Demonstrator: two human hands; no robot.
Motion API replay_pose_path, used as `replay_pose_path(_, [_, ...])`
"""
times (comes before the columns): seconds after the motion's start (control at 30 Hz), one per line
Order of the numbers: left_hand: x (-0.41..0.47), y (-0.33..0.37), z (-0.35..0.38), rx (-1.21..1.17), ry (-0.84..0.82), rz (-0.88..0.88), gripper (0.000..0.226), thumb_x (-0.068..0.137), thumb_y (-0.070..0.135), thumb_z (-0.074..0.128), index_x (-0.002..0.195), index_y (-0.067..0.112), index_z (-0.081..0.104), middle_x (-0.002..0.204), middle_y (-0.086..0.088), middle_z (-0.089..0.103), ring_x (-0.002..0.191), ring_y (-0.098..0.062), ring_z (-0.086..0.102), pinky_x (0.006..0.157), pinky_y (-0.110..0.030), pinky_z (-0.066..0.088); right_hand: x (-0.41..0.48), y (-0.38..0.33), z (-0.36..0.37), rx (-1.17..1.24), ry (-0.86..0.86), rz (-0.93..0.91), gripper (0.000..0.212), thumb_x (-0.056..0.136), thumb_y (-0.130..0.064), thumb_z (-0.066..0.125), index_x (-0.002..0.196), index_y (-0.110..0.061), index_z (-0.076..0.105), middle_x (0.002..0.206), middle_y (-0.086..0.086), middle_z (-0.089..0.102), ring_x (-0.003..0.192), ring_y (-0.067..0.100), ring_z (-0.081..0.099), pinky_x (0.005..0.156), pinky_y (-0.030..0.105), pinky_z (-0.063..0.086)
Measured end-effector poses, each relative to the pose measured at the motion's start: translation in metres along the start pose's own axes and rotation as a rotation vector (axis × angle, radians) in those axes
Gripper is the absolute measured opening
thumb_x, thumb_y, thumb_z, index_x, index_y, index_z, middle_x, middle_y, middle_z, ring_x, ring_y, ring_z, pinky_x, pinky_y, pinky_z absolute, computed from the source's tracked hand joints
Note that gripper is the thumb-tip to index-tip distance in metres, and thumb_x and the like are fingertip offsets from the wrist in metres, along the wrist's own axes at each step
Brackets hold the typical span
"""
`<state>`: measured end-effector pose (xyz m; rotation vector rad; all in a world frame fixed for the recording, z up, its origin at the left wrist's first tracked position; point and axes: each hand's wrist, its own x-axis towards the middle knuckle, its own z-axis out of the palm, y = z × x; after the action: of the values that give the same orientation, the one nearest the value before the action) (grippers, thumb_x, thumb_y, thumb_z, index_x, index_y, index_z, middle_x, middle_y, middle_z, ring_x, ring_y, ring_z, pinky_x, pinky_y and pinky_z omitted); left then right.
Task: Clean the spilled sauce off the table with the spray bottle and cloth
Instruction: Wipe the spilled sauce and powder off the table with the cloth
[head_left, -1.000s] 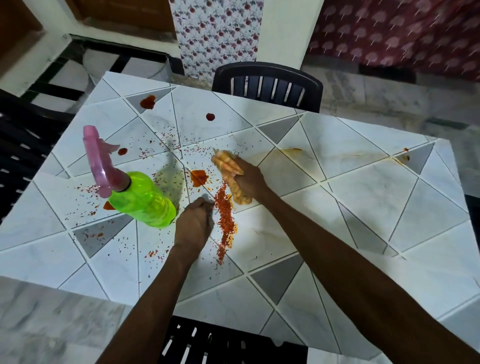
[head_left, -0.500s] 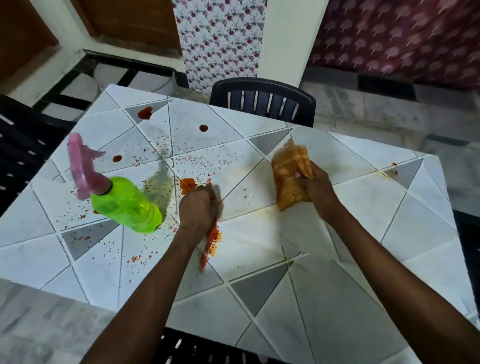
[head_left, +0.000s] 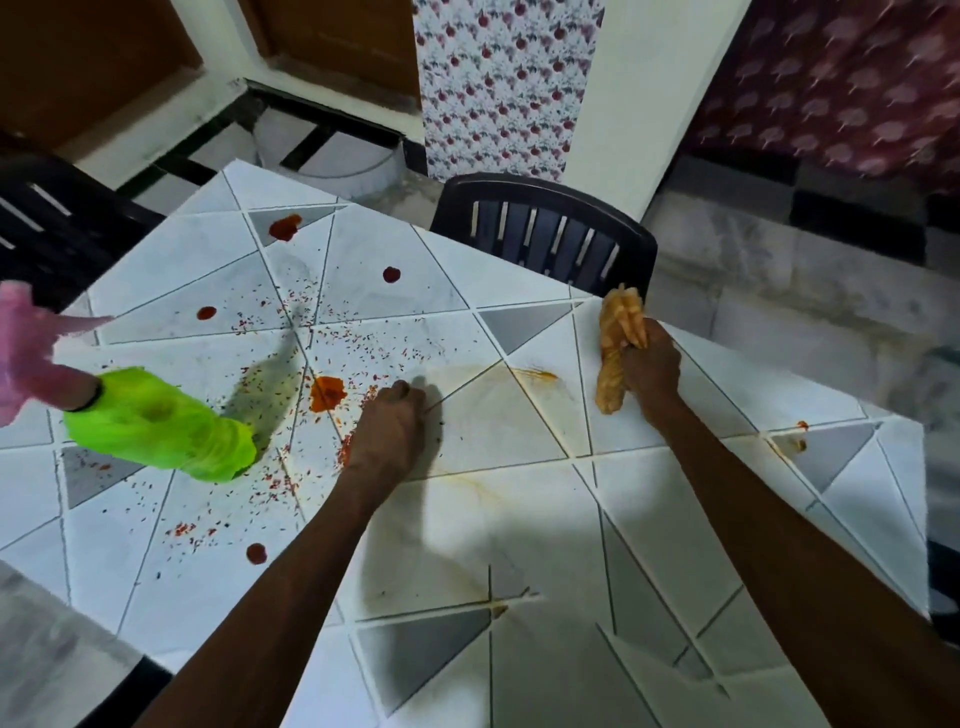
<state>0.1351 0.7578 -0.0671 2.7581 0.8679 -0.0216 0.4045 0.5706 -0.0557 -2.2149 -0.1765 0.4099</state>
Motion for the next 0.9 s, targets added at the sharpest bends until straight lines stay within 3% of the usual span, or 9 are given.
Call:
replay_pose_path(0.1, [0.004, -0.002, 0.007, 0.015, -0.027, 0.011, 0.032, 0.085, 0.001, 0.052, 0.114, 0.001, 0.064, 0.102, -0.018, 0.063, 0.085, -0.037, 0.061, 0.074, -0.042, 0.051, 0.010, -0.030, 0.036, -0.050, -0.085, -0.019, 0.041, 0.102, -0.041, 0.047, 0.134, -0.020, 0.059, 0.131, 0.011, 0.065, 0.119, 0.034, 0.060, 0.099, 0.040, 0.045])
replay_pose_path(0.23, [0.002, -0.003, 0.007, -0.008, -0.005, -0.003, 0.034, 0.082, 0.001, 0.055, 0.115, 0.002, 0.064, 0.103, -0.017, 0.062, 0.086, -0.036, 0.061, 0.075, -0.041, 0.050, -0.006, -0.074, 0.102, 0.061, -0.274, -0.157, 0.039, 0.100, -0.015, 0.049, 0.137, -0.019, 0.059, 0.124, 0.009, 0.068, 0.111, 0.030, 0.065, 0.089, 0.037, 0.053])
replay_pose_path(0.33, [-0.005, 0.001, 0.005, -0.061, 0.000, -0.002, 0.032, 0.085, 0.003, 0.058, 0.116, 0.003, 0.064, 0.108, -0.017, 0.061, 0.093, -0.035, 0.060, 0.081, -0.041, 0.051, -0.032, -0.093, 0.140, 0.058, -0.520, -0.241, 0.044, 0.102, -0.014, 0.048, 0.145, -0.026, 0.052, 0.123, 0.005, 0.067, 0.103, 0.023, 0.065, 0.078, 0.031, 0.057])
replay_pose_path(0.47, [-0.012, -0.001, 0.005, -0.104, 0.018, -0.024, 0.034, 0.077, -0.002, 0.066, 0.111, 0.003, 0.068, 0.100, -0.016, 0.063, 0.086, -0.035, 0.062, 0.074, -0.040, 0.054, -0.063, -0.099, 0.156, 0.020, -0.773, -0.288, 0.037, 0.102, -0.025, 0.055, 0.139, -0.022, 0.058, 0.131, 0.010, 0.065, 0.115, 0.028, 0.064, 0.097, 0.042, 0.055])
replay_pose_path(0.63, [-0.016, -0.010, 0.002, -0.129, 0.016, -0.075, 0.024, 0.077, -0.007, 0.067, 0.100, -0.004, 0.066, 0.099, -0.021, 0.063, 0.089, -0.039, 0.060, 0.078, -0.045, 0.053, -0.048, -0.085, 0.110, 0.140, -0.590, -0.295, 0.030, 0.097, -0.007, 0.059, 0.125, -0.017, 0.065, 0.115, 0.006, 0.070, 0.106, 0.024, 0.065, 0.089, 0.035, 0.053])
replay_pose_path(0.7, [-0.017, -0.016, 0.001, -0.132, 0.001, -0.093, 0.023, 0.076, -0.007, 0.068, 0.098, -0.004, 0.068, 0.099, -0.023, 0.065, 0.089, -0.041, 0.061, 0.078, -0.043, 0.054, -0.033, -0.082, 0.082, 0.156, -0.458, -0.279, 0.023, 0.098, -0.010, 0.058, 0.117, -0.021, 0.066, 0.107, 0.000, 0.068, 0.096, 0.019, 0.065, 0.079, 0.024, 0.052])
replay_pose_path(0.77, [-0.018, -0.023, 0.001, -0.192, 0.029, -0.102, 0.022, 0.083, -0.003, 0.062, 0.104, -0.004, 0.067, 0.106, -0.024, 0.064, 0.096, -0.041, 0.061, 0.085, -0.044, 0.053, -0.013, -0.077, 0.057, 0.061, -0.353, -0.276, 0.025, 0.099, -0.018, 0.058, 0.122, -0.020, 0.065, 0.107, -0.003, 0.066, 0.091, 0.013, 0.063, 0.070, 0.011, 0.047])
replay_pose_path(0.83, [-0.018, -0.028, 0.000, -0.233, 0.064, -0.121, 0.022, 0.089, 0.000, 0.058, 0.110, -0.003, 0.065, 0.113, -0.023, 0.064, 0.102, -0.039, 0.059, 0.090, -0.043, 0.052, 0.008, -0.071, 0.044, 0.065, -0.305, -0.220, 0.033, 0.096, -0.016, 0.058, 0.128, -0.014, 0.062, 0.115, 0.006, 0.067, 0.100, 0.019, 0.063, 0.076, 0.018, 0.047])
replay_pose_path(0.9, [-0.018, -0.031, -0.004, -0.229, 0.091, -0.145, 0.017, 0.087, 0.002, 0.061, 0.102, 0.000, 0.069, 0.105, -0.019, 0.067, 0.092, -0.035, 0.061, 0.080, -0.036, 0.052, 0.027, -0.066, 0.046, 0.038, -0.246, -0.190, 0.032, 0.096, -0.008, 0.055, 0.127, -0.011, 0.063, 0.122, 0.013, 0.066, 0.106, 0.024, 0.062, 0.084, 0.027, 0.045])
